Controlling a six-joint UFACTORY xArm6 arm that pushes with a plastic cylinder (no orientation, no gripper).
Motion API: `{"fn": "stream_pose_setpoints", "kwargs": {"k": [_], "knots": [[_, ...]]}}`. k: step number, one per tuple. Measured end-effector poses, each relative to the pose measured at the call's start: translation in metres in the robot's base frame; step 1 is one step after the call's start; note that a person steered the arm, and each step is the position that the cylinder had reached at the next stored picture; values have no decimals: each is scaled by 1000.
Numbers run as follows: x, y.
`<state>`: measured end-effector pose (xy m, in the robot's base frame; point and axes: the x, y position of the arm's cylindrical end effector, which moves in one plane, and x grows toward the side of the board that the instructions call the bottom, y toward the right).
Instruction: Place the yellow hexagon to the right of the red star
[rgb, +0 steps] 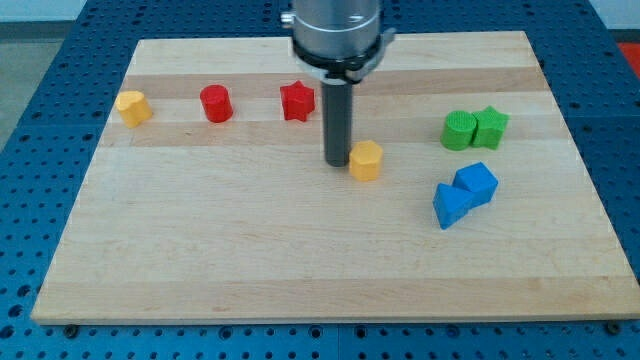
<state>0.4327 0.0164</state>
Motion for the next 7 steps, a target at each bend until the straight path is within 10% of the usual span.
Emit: {"fn": "stream_pose_setpoints", "kwargs": {"k": [5,7], "knots": [[108,39],[76,74]]}}
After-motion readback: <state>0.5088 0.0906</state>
